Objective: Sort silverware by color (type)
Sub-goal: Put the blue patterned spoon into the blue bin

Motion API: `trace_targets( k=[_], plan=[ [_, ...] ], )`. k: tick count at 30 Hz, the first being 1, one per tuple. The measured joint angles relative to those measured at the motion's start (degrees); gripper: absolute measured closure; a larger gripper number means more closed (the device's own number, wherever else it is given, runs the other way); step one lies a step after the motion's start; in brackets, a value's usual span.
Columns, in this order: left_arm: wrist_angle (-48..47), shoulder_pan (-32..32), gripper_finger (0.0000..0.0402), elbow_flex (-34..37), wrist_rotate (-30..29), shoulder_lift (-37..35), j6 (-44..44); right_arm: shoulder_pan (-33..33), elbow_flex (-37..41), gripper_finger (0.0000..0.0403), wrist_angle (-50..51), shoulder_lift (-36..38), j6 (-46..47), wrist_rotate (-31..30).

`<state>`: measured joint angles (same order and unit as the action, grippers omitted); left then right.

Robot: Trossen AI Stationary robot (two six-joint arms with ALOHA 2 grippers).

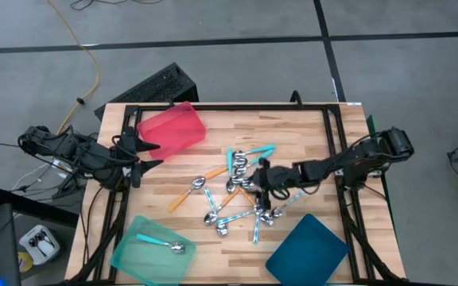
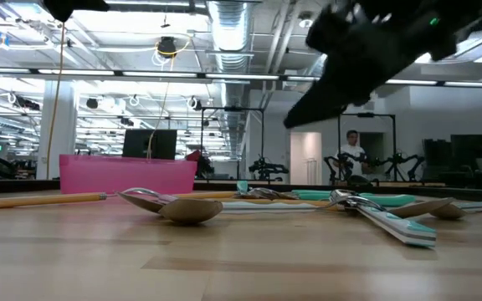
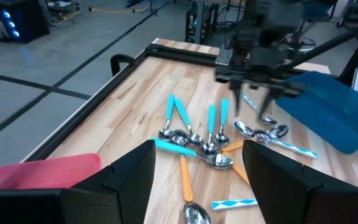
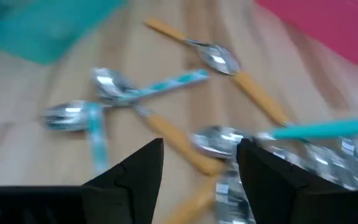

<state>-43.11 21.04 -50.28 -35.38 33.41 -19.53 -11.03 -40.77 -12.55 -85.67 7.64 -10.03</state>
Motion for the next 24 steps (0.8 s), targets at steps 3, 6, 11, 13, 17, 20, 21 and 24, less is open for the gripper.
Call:
trace_targets(
  k=[3, 6, 11, 13, 17, 20, 21, 24],
  plan=[
    [0.00, 0.00, 0.0175, 0.00, 0.00, 0.00, 0.00, -3.84, -0.93, 0.0175, 0.16, 0.00, 0.88, -3.10],
    [0.05, 0.00, 0.0175, 0.00, -0.02, -0.04, 0.00, -6.73, -1.10, 0.0175, -0.75, -1.64, 2.37, -6.18],
    [0.11, 0.00, 0.0175, 0.00, -1.15, -0.01, -0.18, -10.02, -2.69, 0.0175, -2.20, -7.88, 4.35, -7.47],
    [0.14, -0.01, 0.0175, 0.00, -1.27, -0.03, -0.26, -10.66, -4.49, 0.0175, -0.90, -11.11, 4.10, -7.47],
    [0.28, 0.00, 0.0175, 0.00, -1.33, -0.03, -0.70, -11.11, -9.78, 0.0175, -0.91, -16.51, 0.47, -6.64],
    [0.28, 0.00, 0.0175, 0.00, -1.33, -0.02, -0.74, -11.07, -13.55, 0.0175, 2.47, -19.84, -0.98, -5.38],
    [0.26, 0.00, 0.0175, -0.02, -1.33, -0.03, -0.94, -10.87, -14.76, 0.0175, 4.14, -21.11, -1.05, -5.13],
    [0.13, 0.00, 0.0175, -0.02, -1.32, -0.01, -1.18, -10.56, -17.39, 0.0175, 9.34, -23.60, -1.01, -4.55]
  ],
)
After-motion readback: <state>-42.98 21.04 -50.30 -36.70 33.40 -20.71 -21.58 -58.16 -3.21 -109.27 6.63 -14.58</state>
